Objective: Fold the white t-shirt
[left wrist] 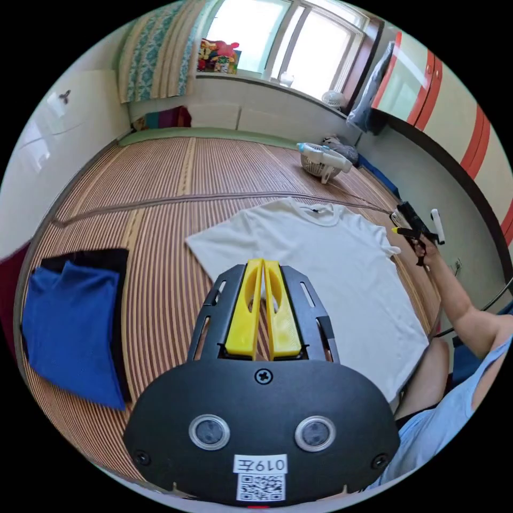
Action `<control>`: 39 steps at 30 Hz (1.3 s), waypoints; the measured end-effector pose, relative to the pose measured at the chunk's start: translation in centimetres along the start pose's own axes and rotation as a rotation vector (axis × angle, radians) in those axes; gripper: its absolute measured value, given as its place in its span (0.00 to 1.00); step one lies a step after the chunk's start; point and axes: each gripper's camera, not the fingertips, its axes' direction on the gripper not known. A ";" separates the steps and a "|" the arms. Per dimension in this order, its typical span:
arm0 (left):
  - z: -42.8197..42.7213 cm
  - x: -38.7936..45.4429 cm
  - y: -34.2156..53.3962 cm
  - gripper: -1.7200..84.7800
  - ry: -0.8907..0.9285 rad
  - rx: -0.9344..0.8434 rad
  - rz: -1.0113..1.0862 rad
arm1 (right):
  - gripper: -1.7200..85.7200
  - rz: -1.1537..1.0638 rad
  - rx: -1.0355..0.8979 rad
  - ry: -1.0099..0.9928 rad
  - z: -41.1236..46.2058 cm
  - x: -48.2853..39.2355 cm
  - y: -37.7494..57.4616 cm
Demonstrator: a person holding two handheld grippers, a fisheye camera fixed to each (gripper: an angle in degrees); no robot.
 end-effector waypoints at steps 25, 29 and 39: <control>1.6 0.0 21.7 0.03 -0.105 0.109 -0.131 | 0.04 0.673 0.207 -0.362 -0.2 3.5 21.4; 2.4 0.4 23.3 0.03 -0.160 0.056 -0.119 | 0.02 0.548 0.142 -0.174 0.1 0.9 22.5; 2.8 -2.4 27.2 0.03 -0.106 0.112 -0.245 | 0.01 0.351 0.090 0.207 -0.7 -5.9 24.6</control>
